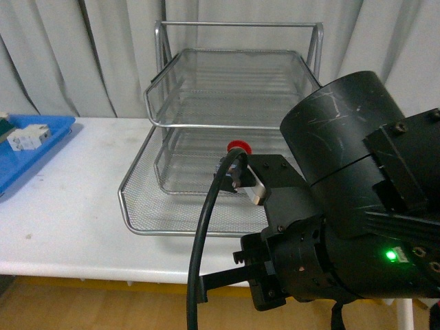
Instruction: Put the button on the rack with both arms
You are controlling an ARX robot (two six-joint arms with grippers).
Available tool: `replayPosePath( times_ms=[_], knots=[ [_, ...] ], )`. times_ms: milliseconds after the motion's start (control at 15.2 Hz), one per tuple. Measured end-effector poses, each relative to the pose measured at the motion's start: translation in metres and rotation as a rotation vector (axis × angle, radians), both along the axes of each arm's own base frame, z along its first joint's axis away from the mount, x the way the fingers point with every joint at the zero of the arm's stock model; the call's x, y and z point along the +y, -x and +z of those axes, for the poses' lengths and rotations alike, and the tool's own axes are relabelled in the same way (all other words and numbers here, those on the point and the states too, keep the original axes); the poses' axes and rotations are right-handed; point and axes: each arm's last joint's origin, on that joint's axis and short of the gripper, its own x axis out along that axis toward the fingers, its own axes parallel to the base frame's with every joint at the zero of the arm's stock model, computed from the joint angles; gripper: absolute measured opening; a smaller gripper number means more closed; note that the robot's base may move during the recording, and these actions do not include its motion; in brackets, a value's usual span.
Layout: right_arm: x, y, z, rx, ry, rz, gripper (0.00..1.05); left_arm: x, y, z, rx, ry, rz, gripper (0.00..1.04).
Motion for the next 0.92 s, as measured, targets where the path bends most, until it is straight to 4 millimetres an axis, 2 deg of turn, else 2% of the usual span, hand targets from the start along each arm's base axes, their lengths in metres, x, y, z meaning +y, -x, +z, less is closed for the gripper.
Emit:
replayPosePath(
  times_ms=[197,395,724,921],
  knots=[
    [0.000,-0.013,-0.009,0.012,0.026,-0.027,0.02,0.000,0.000,0.000,0.000,0.000,0.000,0.98],
    [0.001,-0.033,-0.005,0.003,0.033,-0.042,0.02,0.000,0.000,0.000,0.000,0.000,0.000,0.98],
    [0.000,-0.051,-0.017,0.061,0.055,-0.038,0.02,0.000,0.000,0.000,0.000,0.000,0.000,0.98],
    [0.000,-0.058,-0.016,0.080,0.050,-0.033,0.02,0.000,0.000,0.000,0.000,0.000,0.000,0.98]
  ],
)
